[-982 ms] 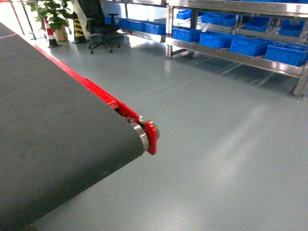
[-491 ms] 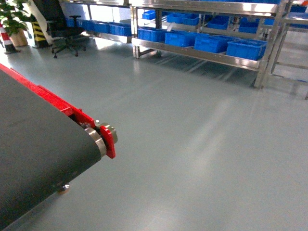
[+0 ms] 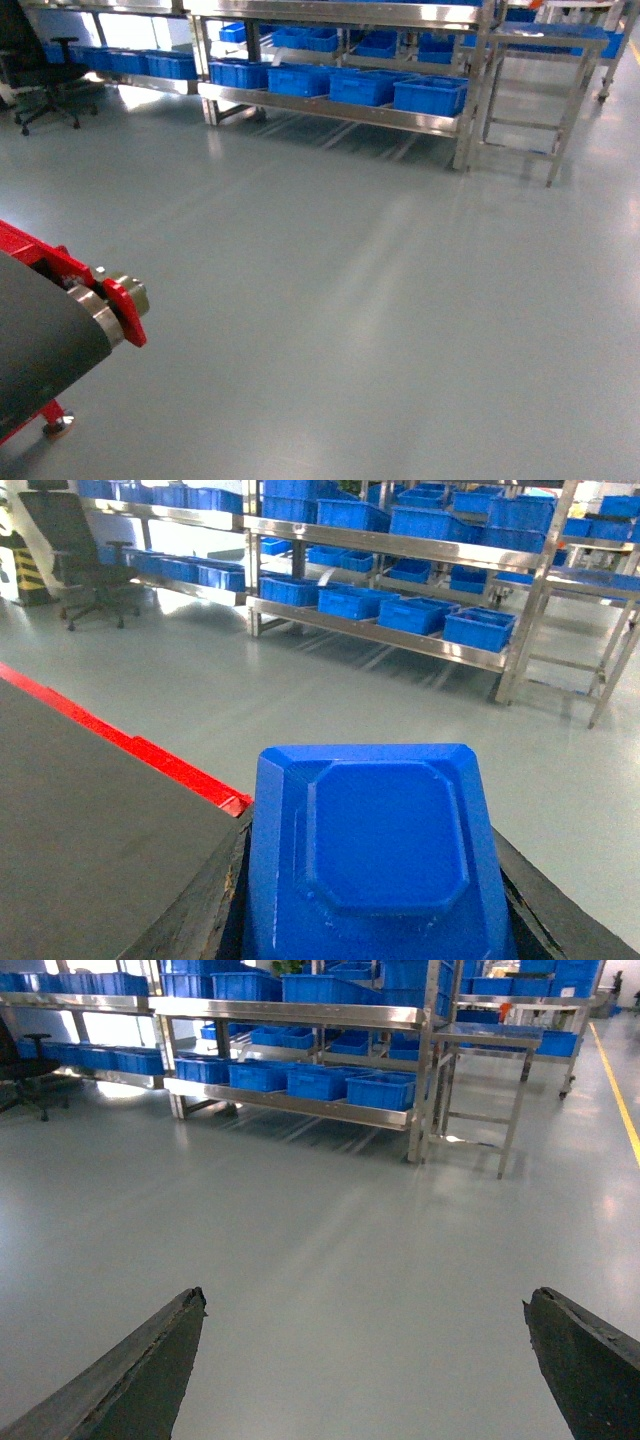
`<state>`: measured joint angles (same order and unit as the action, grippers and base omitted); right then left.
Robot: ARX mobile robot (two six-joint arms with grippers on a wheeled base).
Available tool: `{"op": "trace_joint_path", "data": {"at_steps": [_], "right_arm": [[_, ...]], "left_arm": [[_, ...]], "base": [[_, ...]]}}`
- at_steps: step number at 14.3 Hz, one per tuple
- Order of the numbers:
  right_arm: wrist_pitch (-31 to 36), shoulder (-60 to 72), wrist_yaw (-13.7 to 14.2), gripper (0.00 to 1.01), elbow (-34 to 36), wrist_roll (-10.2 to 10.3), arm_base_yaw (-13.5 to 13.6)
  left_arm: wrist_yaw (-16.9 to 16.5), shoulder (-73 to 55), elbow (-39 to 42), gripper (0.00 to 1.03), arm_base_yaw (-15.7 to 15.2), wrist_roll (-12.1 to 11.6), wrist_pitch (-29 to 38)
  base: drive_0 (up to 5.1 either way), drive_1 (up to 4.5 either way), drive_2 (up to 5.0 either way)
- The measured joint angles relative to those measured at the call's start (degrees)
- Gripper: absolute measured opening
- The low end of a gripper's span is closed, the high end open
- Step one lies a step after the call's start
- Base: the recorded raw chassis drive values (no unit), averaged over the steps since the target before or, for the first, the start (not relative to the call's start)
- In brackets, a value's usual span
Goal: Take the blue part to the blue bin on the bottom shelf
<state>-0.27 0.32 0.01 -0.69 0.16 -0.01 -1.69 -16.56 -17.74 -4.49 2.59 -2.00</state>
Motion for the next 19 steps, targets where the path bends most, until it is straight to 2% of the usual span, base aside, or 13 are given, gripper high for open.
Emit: {"op": "trace_joint_path", "data": {"at_steps": [19], "right_arm": [[0.0, 0.0, 0.0, 0.98, 0.0, 0.0, 0.0]], "left_arm": [[0.0, 0.0, 0.0, 0.43, 0.0, 0.0, 0.0]], "base": [[-1.6, -1.59, -1.6]]}}
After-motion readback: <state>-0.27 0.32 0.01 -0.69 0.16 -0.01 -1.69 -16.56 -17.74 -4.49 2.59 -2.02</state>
